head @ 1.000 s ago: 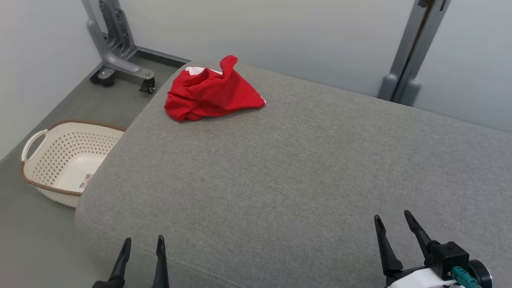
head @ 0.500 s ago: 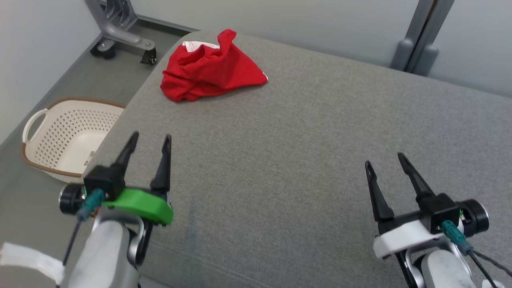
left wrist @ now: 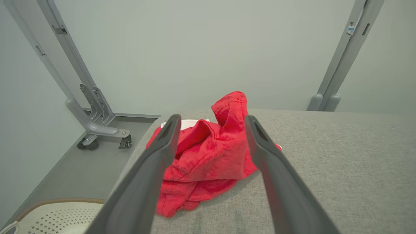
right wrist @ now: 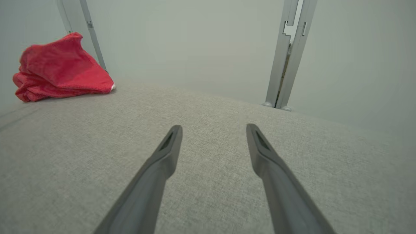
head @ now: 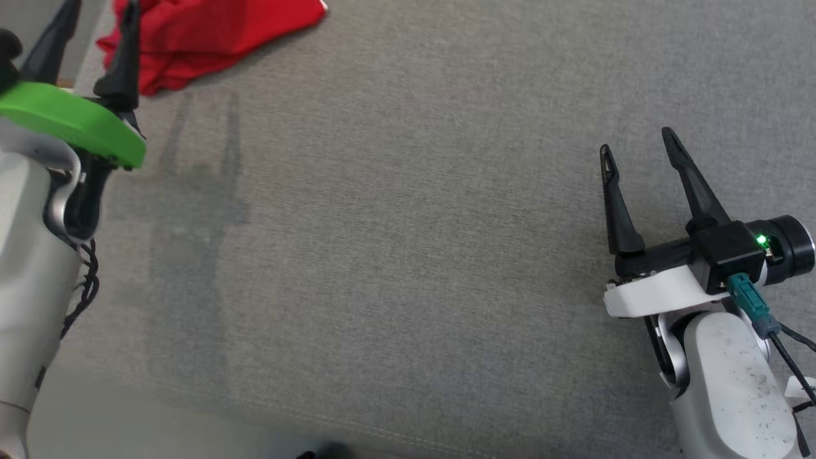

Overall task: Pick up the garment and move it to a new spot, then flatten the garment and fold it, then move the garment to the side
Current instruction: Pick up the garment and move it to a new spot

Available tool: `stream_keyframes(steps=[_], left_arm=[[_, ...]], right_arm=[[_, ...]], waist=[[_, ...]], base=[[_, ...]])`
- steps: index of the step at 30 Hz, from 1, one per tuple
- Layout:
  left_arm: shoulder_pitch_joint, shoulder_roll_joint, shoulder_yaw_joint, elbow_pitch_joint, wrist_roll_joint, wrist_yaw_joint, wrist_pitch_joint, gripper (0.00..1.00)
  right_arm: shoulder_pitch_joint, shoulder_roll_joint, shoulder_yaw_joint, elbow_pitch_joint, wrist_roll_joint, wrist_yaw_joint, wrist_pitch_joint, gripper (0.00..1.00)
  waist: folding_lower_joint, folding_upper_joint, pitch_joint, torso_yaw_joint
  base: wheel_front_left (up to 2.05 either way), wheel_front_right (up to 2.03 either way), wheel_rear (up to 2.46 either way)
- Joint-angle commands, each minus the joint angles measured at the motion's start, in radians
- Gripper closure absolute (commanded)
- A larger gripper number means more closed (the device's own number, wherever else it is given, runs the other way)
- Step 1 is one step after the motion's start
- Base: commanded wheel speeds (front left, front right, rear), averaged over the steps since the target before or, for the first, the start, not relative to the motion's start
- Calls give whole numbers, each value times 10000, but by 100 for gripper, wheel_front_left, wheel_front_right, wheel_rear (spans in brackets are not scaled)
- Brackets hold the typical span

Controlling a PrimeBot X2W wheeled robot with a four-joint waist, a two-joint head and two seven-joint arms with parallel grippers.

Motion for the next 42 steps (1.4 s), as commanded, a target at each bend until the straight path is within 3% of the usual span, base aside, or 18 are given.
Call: stream_keyframes(steps=[1,6,13,14,15,23,29,36,42], left_arm=[[-429,162,-155,229,-355,11,15,0],[-1282,457,-599,1296,-1340,11,160,0],[-1969,640,-1068,3050,-1537,15,160,0],[-2004,632,-1146,3158,-1598,15,239,36],[-2043,677,-1277,3227,-1579,14,295,98],[-2101,1075,-2372,2113,-1451,14,-33,100],[-1531,1251,-3003,335,-1746,14,-114,100],[-329,1565,-3738,-3622,-2875,13,730,100],[998,1336,-4144,-7404,-3973,448,1381,100]], right_arm=[[-264,-3,19,-124,-80,-15,-27,0],[-196,-14,-17,-330,-233,-15,-25,0],[218,-87,-106,-415,-239,-16,10,0],[259,-90,-109,-394,-221,-16,12,0],[303,-94,-112,-360,-206,-18,13,0],[756,-45,-67,-40,216,-15,32,0],[1122,-20,116,124,976,-15,-5,0],[1741,-19,421,272,1722,-15,-13,0],[2237,-10,457,199,2156,-15,-14,0]], waist=[[-1,0,2574,-2215],[-1,0,2652,-2309],[-1,0,2400,-2286],[-1,0,2341,-2272],[-1,0,2261,-2243],[-1,0,972,-1921],[-1,0,-463,-1986],[-1,0,-1780,-2486],[-1,0,-2265,-3212]], base=[[0,0,0],[0,0,0],[0,0,0],[0,0,0],[0,0,0],[0,0,0],[0,0,0],[0,0,0],[0,0,0]])
